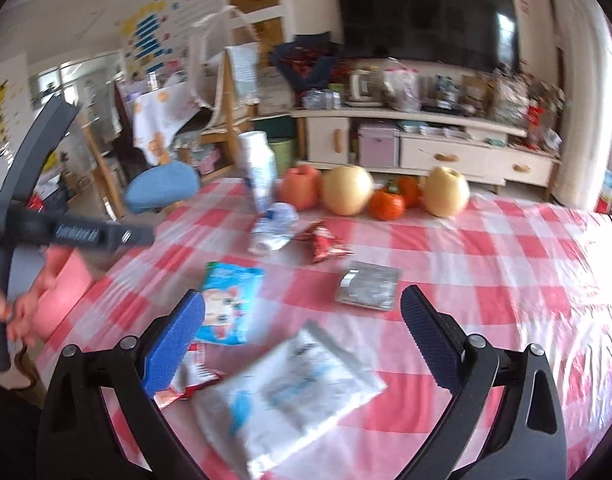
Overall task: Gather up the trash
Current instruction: 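Close left tool on the blue cow wipes packet while right tool approaches the silver foil tray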
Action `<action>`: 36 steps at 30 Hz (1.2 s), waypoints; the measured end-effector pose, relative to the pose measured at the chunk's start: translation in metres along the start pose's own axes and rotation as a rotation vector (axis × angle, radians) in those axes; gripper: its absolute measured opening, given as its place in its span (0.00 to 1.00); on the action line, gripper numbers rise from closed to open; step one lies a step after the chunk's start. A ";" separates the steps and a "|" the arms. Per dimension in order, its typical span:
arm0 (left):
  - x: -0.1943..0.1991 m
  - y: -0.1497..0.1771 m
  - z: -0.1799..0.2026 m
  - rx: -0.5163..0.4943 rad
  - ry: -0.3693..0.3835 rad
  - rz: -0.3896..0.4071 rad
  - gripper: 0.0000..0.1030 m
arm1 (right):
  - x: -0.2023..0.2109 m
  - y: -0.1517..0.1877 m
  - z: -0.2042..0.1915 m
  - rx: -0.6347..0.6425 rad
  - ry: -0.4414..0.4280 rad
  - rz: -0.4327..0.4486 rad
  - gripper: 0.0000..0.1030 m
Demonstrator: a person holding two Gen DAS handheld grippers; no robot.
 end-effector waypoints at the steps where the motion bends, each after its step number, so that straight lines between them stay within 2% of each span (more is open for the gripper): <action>1: -0.005 0.002 0.007 -0.005 0.015 -0.023 0.87 | -0.002 0.000 0.008 -0.014 0.013 -0.010 0.96; 6: -0.025 0.010 0.033 -0.047 0.031 -0.098 0.87 | -0.018 0.003 0.049 -0.126 0.045 -0.072 0.96; 9: -0.039 0.013 0.040 -0.041 0.026 -0.136 0.87 | -0.032 0.007 0.075 -0.218 0.040 -0.111 0.96; 11: -0.047 0.014 0.043 -0.030 0.025 -0.160 0.87 | -0.038 0.008 0.081 -0.237 0.044 -0.124 0.96; 17: -0.069 0.015 0.053 -0.052 -0.009 -0.199 0.87 | -0.065 0.011 0.082 -0.243 0.019 -0.178 0.96; 23: -0.088 0.019 0.063 -0.085 -0.036 -0.231 0.87 | -0.091 0.009 0.066 -0.182 -0.013 -0.213 0.96; 36: -0.108 0.018 0.065 -0.086 -0.067 -0.241 0.87 | -0.127 0.007 0.071 -0.139 0.005 -0.254 0.96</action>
Point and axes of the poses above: each gripper's, at about its wrist camera, not at the fingertips, and x roughly against the way its jaws point, z to its right, y to its underside, the point moved 2 cm from there along -x, roughly the way its jaws point, and after that the axes turned 4 degrees about z, right-handed, at the moved point
